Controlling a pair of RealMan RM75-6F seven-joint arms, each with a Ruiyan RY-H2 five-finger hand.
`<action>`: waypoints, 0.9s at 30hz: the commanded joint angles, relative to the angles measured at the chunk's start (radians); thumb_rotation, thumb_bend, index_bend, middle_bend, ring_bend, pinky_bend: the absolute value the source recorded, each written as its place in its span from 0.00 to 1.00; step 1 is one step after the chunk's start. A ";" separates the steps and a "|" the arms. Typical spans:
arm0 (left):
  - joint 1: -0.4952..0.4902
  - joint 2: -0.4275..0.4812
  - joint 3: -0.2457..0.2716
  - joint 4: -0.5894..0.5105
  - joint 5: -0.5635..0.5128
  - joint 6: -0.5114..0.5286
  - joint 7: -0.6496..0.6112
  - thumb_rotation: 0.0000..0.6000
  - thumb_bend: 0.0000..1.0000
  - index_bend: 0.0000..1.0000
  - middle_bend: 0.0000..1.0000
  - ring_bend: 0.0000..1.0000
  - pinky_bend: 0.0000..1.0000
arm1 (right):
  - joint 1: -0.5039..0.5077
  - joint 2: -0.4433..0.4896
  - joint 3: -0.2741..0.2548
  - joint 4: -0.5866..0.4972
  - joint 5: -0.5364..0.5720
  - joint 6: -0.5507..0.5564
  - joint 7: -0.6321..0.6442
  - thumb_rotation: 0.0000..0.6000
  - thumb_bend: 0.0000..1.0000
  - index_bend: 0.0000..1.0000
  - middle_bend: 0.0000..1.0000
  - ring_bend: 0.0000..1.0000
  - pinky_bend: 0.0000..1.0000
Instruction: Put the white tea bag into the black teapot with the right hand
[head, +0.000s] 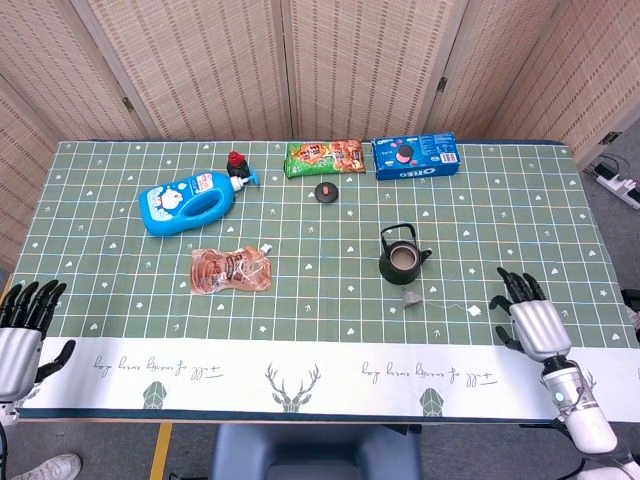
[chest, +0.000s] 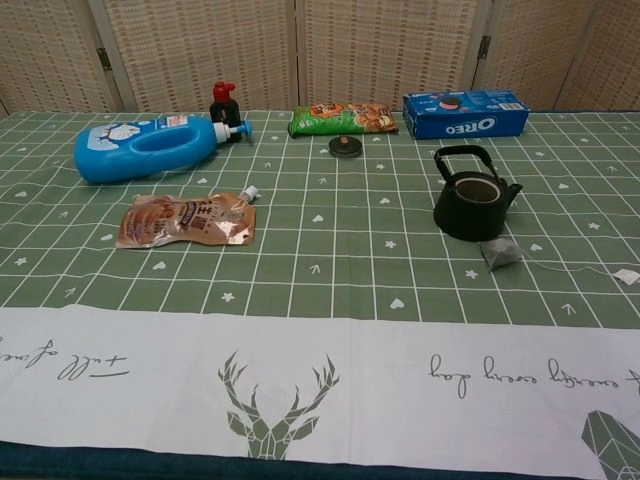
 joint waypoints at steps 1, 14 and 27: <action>-0.001 0.000 0.000 0.000 0.001 -0.001 0.001 1.00 0.30 0.00 0.03 0.02 0.01 | 0.014 -0.025 0.005 0.042 0.016 -0.018 0.014 1.00 0.38 0.39 0.00 0.00 0.00; 0.001 0.001 0.001 -0.001 0.002 0.001 -0.004 1.00 0.30 0.00 0.03 0.02 0.01 | 0.072 -0.123 -0.003 0.192 0.034 -0.105 0.049 1.00 0.38 0.39 0.00 0.00 0.00; 0.004 0.008 0.002 -0.004 0.009 0.010 -0.021 1.00 0.31 0.00 0.03 0.02 0.01 | 0.110 -0.153 -0.001 0.219 0.054 -0.150 0.034 1.00 0.38 0.42 0.00 0.00 0.00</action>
